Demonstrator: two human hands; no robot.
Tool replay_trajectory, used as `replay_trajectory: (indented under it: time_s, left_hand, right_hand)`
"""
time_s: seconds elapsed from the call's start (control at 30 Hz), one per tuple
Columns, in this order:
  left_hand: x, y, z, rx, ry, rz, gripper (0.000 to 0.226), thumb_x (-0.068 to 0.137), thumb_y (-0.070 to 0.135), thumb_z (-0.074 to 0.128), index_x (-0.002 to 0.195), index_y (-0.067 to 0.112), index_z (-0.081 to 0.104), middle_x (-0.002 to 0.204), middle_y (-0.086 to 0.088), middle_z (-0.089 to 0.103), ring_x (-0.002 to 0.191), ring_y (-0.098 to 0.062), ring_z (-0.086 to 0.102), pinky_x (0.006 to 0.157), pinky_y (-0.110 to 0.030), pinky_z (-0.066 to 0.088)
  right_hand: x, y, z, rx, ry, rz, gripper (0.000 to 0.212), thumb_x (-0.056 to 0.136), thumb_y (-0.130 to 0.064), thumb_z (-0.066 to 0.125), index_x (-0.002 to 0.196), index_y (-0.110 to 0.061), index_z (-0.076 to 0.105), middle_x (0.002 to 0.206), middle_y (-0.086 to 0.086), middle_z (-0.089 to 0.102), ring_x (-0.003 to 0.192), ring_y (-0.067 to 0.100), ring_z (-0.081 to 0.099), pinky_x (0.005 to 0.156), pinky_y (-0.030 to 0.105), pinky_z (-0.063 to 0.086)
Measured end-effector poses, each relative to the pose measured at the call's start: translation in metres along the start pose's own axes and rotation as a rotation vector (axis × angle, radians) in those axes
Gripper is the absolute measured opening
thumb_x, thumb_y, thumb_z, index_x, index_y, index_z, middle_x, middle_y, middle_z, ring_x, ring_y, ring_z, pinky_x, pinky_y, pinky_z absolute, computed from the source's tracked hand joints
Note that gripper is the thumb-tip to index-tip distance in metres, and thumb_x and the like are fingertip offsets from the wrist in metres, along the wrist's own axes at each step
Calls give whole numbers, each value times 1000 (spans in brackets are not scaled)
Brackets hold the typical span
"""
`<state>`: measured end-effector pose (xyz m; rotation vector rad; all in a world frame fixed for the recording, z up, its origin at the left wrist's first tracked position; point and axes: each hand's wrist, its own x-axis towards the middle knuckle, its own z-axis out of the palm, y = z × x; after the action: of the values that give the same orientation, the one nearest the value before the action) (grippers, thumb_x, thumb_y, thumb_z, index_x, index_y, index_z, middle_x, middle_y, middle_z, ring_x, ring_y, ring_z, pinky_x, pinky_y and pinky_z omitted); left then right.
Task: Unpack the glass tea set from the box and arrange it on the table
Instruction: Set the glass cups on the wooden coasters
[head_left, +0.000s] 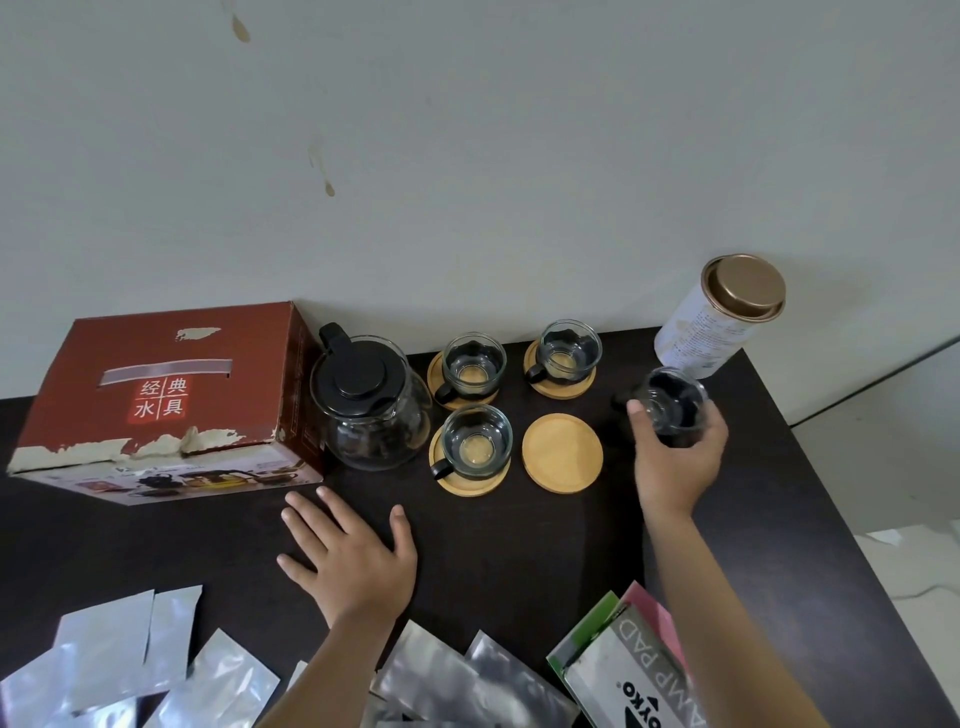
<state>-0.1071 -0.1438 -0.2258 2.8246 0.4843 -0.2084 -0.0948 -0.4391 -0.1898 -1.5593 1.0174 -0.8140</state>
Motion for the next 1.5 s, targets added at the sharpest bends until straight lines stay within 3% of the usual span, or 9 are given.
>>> replay_trajectory:
  time_s: [0.17,0.27,0.67,0.83,0.93,1.07,1.23,1.37,1.5]
  left_hand:
    - [0,0,0,4,-2,0,92,81,63,20,148,1,14,157,-24,2,145,-36,1,108,-65,15]
    - [0,0,0,-2,4,1,92,81,63,21,148,1,14,157,-24,2,145,-35,1,108,-65,15]
    - [0,0,0,-14,30,5,92,81,64,19,148,2,13,157,-23,2,145,-35,0,109,-64,14]
    - [1,-1,-6,-58,7,9,86,88,59,35,149,4,12,158,-20,1,146,-32,-2,111,-61,10]
    - [-6,-4,-13,-241,80,28,79,88,50,48,146,2,22,157,-18,12,146,-32,8,113,-60,8]
    - [-28,8,-19,-494,291,158,70,82,45,53,129,-5,44,143,-24,35,132,-40,35,105,-63,30]
    - [-50,85,-33,-605,350,490,59,83,37,57,122,-6,49,131,-21,45,126,-32,43,100,-46,44]
    - [-55,170,-47,-639,253,656,69,83,45,55,130,-3,44,130,-16,48,126,-23,40,104,-32,38]
    - [-54,246,-47,-592,89,733,84,79,54,60,140,3,34,139,-11,41,132,-19,32,108,-28,30]
  right_hand:
    - [-37,1,1,-15,-240,-51,83,63,-29,88,136,-22,46,129,-10,53,121,4,51,101,22,41]
    - [-49,7,2,-70,-345,-93,88,62,-31,88,137,-20,45,131,-9,54,124,5,49,104,24,39]
    - [-56,9,1,-194,-530,-171,94,64,-27,88,143,-17,38,140,-6,47,131,6,41,109,25,34]
    - [-56,-2,-7,-168,-604,-78,109,61,-30,90,148,-22,26,149,-7,36,137,4,33,113,28,29]
    - [-53,-10,-22,-154,-629,-68,107,62,-31,89,148,-23,26,150,-7,35,137,5,33,113,30,30]
    - [-35,-24,-41,-146,-592,-120,94,69,-37,83,146,-22,32,147,-8,40,133,4,38,106,25,32]
    - [10,-48,-48,-144,-422,-224,62,82,-34,72,136,-15,47,133,-3,52,121,7,49,95,15,35]
    - [51,-76,-50,-150,-292,-351,40,85,-23,69,121,-12,57,110,-8,55,104,7,53,85,5,36]
    - [95,-99,-47,-185,-220,-437,34,83,-20,70,113,-10,60,106,-4,54,101,12,52,79,0,32]
